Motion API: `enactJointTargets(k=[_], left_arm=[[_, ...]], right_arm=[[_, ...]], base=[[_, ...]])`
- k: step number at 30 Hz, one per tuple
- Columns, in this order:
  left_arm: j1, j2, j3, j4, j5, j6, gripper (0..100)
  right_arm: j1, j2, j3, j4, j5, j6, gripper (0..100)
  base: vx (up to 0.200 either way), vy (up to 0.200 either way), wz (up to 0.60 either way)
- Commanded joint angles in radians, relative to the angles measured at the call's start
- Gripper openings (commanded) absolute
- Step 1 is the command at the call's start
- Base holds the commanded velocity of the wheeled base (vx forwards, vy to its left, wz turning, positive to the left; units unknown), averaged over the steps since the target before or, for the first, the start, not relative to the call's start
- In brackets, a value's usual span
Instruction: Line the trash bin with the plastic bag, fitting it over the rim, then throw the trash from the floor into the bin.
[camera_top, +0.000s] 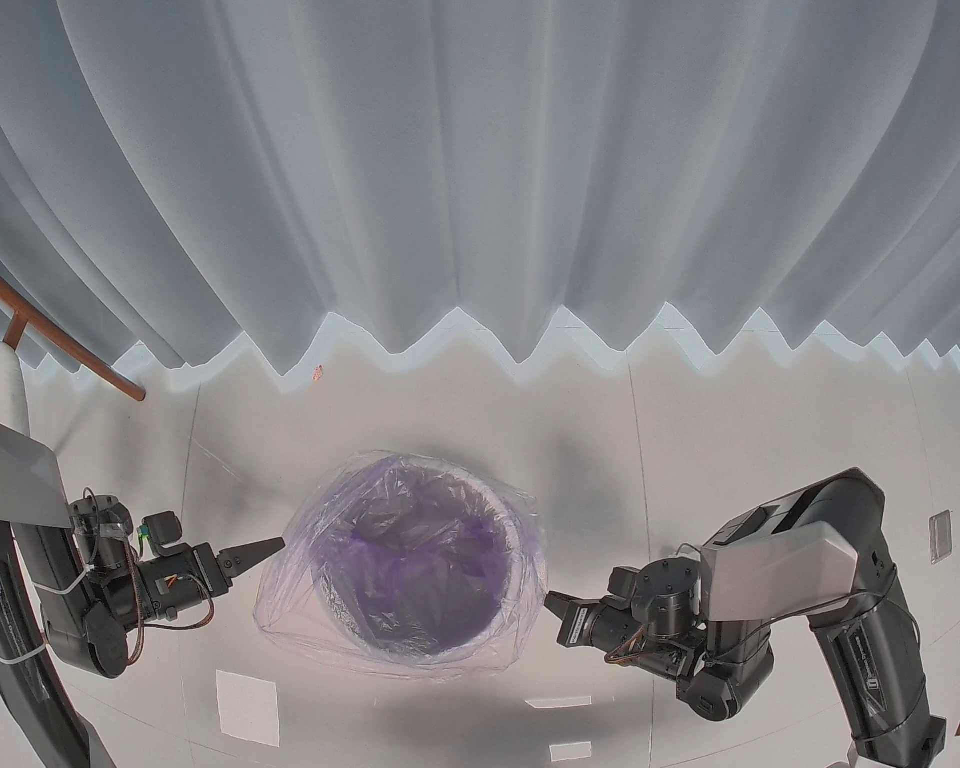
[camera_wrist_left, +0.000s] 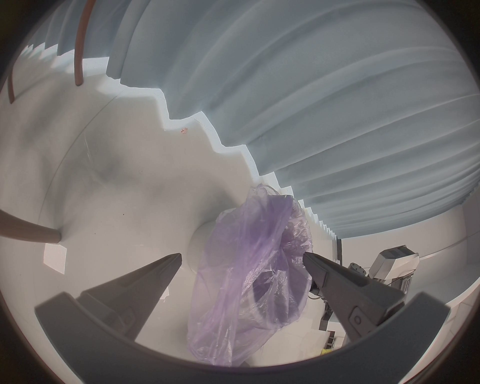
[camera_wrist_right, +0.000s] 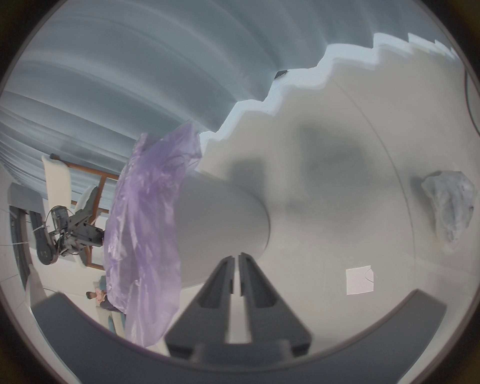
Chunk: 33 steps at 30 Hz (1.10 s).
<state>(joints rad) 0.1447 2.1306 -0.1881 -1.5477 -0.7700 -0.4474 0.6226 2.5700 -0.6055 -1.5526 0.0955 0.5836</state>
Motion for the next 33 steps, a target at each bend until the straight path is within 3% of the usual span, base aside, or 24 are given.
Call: enactJointTargets(k=[1, 12, 14, 19, 25, 26, 33], left_arm=[[0.027, -0.020, -0.008, 0.000, 0.000, 0.000, 100], [0.033, -0.120, -0.039, 0.001, -0.009, -0.008, 100], [-0.011, -0.113, -0.001, 0.001, -0.023, -0.007, 100], [-0.102, -0.051, 0.075, 0.001, -0.029, 0.000, 100], [-0.094, 0.031, 0.053, 0.000, -0.029, 0.004, 100], [-0.089, 0.025, 0.029, 0.000, -0.026, 0.001, 100], [-0.086, -0.092, -0.004, 0.001, -0.022, 0.001, 100]], right_arm=[[0.005, -0.037, 0.030, -0.018, -0.031, 0.018, 100], [0.005, -0.154, 0.041, -0.018, -0.034, 0.216, 100], [0.008, -0.119, 0.039, -0.018, -0.034, 0.239, 100], [0.008, -0.103, 0.047, -0.018, -0.034, 0.237, 100], [0.009, -0.088, 0.055, -0.018, -0.037, 0.217, 100], [0.008, -0.080, 0.061, -0.018, -0.042, 0.180, 100], [0.005, 0.022, 0.003, -0.018, -0.143, 0.102, 100]], base=[[0.000, 0.000, 0.00], [0.000, 0.000, 0.00], [0.000, 0.000, 0.00], [0.000, 0.000, 0.00], [0.000, 0.000, 0.00], [0.000, 0.000, 0.00], [0.000, 0.000, 0.00]])
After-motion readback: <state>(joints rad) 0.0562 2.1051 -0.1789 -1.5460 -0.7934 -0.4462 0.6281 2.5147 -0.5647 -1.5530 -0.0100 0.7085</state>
